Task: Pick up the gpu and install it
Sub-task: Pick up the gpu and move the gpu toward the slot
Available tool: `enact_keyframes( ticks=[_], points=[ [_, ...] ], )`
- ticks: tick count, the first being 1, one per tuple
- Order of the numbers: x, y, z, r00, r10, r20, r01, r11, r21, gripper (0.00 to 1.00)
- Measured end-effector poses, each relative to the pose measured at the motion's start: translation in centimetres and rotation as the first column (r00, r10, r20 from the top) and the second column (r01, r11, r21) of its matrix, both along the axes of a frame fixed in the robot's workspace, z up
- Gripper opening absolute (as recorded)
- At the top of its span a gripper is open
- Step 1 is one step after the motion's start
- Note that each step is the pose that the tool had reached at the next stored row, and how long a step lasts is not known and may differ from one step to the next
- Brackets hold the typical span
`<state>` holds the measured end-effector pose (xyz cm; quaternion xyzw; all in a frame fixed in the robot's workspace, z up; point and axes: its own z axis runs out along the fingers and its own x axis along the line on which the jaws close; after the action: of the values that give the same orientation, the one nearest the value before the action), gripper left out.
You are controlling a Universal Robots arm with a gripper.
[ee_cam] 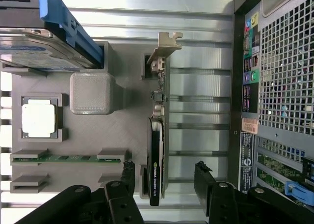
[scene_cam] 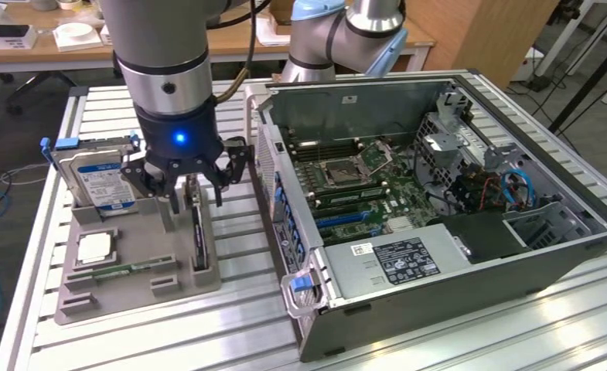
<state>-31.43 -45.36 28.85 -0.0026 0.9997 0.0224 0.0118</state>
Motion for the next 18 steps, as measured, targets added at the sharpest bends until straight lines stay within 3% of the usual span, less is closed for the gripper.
enact_keyframes(
  ticks=[12, 18],
  points=[
    [-0.2, 0.10, -2.37, 1.0000, 0.000, -0.0002, 0.000, 1.0000, -0.0008, 0.60],
    [-0.3, 0.85, -3.47, 1.0000, -0.001, -0.0002, 0.001, 1.0000, -0.0010, 0.60]
  ],
)
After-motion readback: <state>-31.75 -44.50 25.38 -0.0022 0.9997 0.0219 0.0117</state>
